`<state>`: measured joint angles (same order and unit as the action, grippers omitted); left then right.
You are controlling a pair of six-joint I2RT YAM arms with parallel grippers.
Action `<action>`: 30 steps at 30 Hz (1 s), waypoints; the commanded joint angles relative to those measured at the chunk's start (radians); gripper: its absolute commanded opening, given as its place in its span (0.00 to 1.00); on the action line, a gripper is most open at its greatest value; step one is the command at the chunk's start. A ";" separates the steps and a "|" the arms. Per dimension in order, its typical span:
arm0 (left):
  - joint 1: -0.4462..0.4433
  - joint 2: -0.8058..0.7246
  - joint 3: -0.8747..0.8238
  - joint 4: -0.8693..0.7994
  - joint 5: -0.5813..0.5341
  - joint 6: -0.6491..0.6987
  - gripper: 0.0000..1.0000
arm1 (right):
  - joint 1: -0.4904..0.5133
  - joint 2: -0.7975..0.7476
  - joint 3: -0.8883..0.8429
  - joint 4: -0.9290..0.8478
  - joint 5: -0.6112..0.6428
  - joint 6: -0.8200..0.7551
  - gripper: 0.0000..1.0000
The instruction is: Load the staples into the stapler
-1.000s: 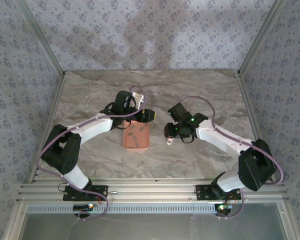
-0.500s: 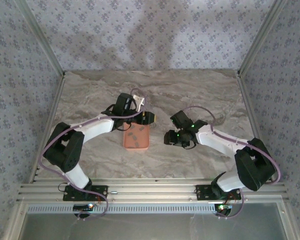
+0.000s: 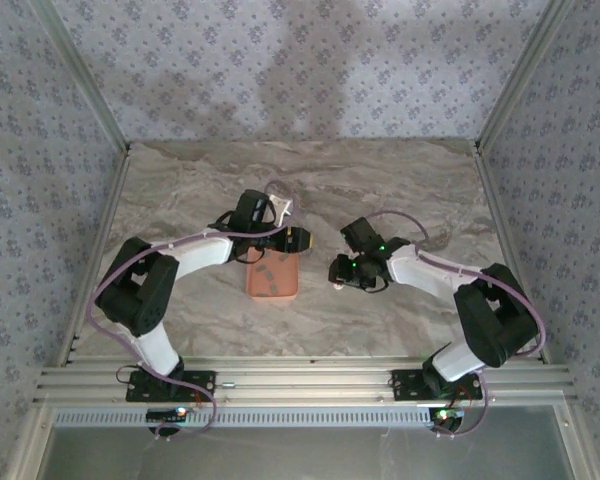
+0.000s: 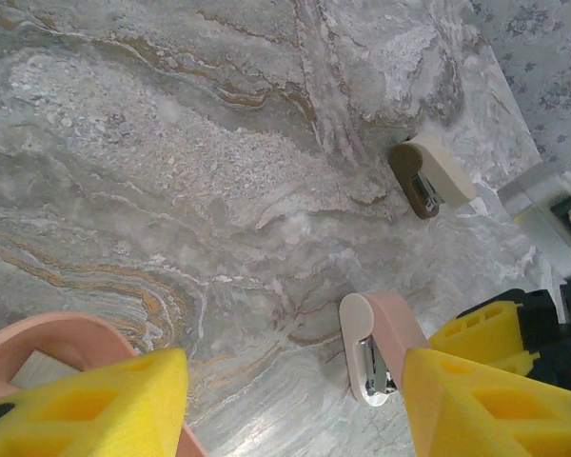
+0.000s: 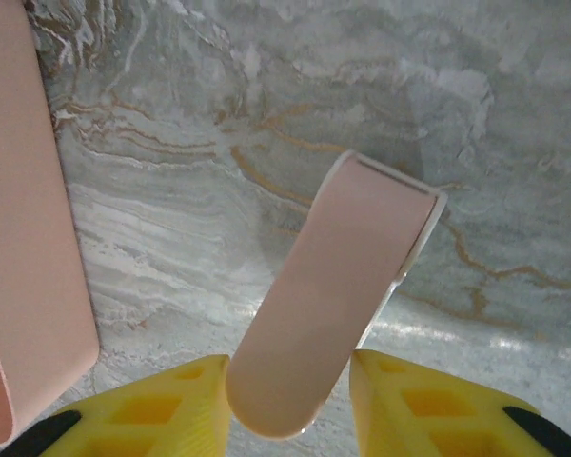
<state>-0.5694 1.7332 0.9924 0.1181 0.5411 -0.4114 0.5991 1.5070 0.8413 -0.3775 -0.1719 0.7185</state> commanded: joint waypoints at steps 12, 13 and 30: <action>-0.025 0.051 0.089 -0.042 0.137 0.222 0.62 | -0.104 -0.102 -0.066 0.103 -0.041 -0.028 0.16; -0.027 0.051 0.097 -0.063 0.138 0.246 0.62 | -0.110 -0.111 -0.063 0.080 -0.046 -0.040 0.16; -0.060 0.092 0.147 -0.126 0.200 0.323 0.62 | -0.240 -0.188 -0.031 -0.156 -0.337 -0.065 0.13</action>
<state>-0.6147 1.8065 1.1122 0.0193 0.6922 -0.1265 0.3687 1.3369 0.7795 -0.4454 -0.4221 0.6617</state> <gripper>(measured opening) 0.626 0.143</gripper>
